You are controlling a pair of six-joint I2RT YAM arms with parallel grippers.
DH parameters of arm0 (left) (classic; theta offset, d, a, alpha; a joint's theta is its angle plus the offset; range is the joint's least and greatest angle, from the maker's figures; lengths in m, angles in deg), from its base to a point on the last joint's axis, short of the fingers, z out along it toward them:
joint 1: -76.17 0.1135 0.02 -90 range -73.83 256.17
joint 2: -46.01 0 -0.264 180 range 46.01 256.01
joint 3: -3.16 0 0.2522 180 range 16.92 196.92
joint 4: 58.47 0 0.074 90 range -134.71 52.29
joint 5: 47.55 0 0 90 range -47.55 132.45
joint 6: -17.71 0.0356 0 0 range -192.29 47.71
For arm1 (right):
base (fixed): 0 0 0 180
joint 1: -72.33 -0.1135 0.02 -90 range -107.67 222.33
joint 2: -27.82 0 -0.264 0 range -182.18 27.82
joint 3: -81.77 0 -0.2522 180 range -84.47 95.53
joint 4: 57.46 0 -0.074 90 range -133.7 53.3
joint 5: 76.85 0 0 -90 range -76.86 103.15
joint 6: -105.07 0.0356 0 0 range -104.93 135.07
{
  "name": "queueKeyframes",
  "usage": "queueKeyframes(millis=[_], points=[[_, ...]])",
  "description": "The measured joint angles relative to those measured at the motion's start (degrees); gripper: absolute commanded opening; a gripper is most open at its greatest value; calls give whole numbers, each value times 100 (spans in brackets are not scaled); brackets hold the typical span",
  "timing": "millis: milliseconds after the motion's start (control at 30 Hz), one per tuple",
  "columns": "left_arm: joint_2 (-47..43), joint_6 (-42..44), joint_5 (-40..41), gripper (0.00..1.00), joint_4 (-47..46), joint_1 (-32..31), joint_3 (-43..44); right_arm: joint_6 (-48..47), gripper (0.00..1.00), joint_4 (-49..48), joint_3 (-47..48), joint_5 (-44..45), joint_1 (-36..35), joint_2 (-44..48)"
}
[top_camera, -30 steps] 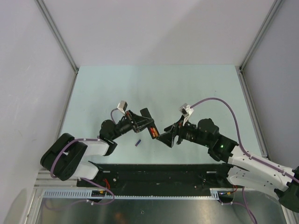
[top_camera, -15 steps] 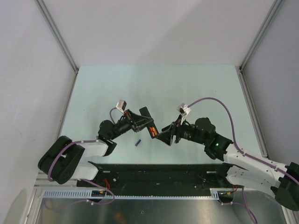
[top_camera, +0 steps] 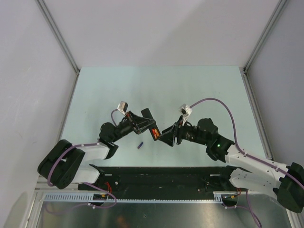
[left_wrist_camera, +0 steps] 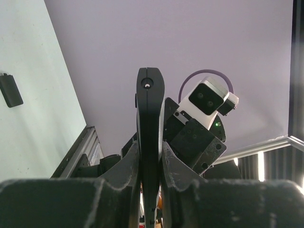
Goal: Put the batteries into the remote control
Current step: Load the battery into the remote control.
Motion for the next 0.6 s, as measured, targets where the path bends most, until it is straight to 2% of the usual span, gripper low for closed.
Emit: queueKeyframes(millis=[433,600], points=[[-125,-4,2,0,52,7,-20,79,54,-313,0,-304,70,-179],[-146,-2,9,0,85,7,-22,166,49,-398,0,-404,103,-232]])
